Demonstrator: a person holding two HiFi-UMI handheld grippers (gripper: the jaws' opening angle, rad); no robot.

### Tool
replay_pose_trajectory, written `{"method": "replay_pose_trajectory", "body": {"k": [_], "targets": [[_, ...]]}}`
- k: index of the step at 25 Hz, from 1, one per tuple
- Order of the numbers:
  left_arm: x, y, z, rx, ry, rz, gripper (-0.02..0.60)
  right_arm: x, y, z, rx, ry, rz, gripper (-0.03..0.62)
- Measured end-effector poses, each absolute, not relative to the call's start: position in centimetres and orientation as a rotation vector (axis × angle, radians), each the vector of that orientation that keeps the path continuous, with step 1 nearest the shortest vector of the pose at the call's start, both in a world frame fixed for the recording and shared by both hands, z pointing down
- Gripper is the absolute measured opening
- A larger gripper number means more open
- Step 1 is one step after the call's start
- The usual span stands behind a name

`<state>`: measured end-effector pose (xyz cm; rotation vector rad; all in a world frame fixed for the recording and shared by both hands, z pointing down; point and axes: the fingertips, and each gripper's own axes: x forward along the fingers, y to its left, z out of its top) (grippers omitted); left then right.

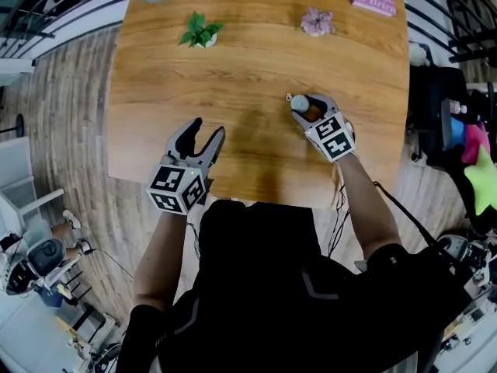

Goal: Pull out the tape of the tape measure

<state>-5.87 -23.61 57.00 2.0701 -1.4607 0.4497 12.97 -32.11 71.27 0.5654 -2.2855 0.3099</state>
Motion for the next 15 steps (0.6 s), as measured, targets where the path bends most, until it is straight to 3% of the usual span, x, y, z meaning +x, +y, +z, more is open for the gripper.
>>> {"method": "replay_pose_trajectory", "body": {"k": [15], "targets": [[-6.8,-23.6,49.3,2.342,-1.354,0.420,0.236,10.4,-30.3,59.1,0.692,-2.382,0.339,0.222]]}}
